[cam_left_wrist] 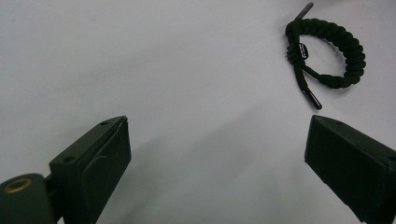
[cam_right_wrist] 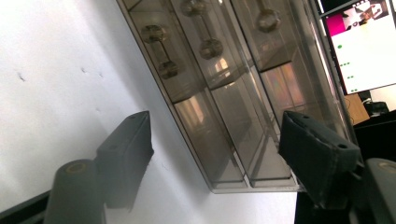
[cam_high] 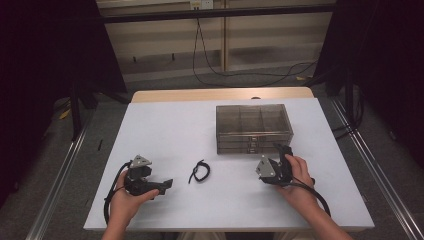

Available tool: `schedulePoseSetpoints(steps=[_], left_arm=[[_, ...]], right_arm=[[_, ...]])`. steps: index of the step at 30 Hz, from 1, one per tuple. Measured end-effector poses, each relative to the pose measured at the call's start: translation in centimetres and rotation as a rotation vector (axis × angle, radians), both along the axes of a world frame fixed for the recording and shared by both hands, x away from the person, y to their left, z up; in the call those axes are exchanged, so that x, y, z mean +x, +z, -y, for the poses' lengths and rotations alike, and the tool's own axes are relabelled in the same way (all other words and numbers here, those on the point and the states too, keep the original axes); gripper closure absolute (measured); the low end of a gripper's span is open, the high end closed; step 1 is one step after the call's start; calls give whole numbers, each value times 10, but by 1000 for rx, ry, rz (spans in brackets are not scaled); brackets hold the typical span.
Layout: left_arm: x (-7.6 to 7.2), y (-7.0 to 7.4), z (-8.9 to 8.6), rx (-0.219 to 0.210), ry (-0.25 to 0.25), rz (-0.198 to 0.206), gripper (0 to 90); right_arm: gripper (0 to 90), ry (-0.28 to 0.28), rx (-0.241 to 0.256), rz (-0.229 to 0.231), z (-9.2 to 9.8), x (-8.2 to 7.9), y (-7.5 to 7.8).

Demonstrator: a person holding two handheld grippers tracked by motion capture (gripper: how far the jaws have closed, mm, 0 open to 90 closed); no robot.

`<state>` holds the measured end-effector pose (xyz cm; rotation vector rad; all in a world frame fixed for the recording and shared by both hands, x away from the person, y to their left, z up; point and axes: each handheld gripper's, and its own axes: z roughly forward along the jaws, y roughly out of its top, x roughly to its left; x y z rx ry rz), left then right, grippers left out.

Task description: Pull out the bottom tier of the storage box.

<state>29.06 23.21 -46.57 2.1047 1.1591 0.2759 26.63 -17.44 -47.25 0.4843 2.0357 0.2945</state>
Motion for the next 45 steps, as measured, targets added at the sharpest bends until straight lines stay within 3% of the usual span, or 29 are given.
schedulePoseSetpoints(steps=[11,12,14,27,45], left_arm=[[1,-1,0,-1,2,-1,70],[1,0,-1,2,2,1,70],[1,0,-1,-2,3,1,70],[2,-2,0,10,-1,-2,74],[3,-3,1,5,-1,-3,77]], right_arm=[[351,11,-20,18,-8,0,-5],[365,34,-49,36,-8,1,-5],[370,17,-29,33,-10,1,-6],[475,35,-46,27,-16,4,-8],[540,43,-51,26,-25,8,-11]])
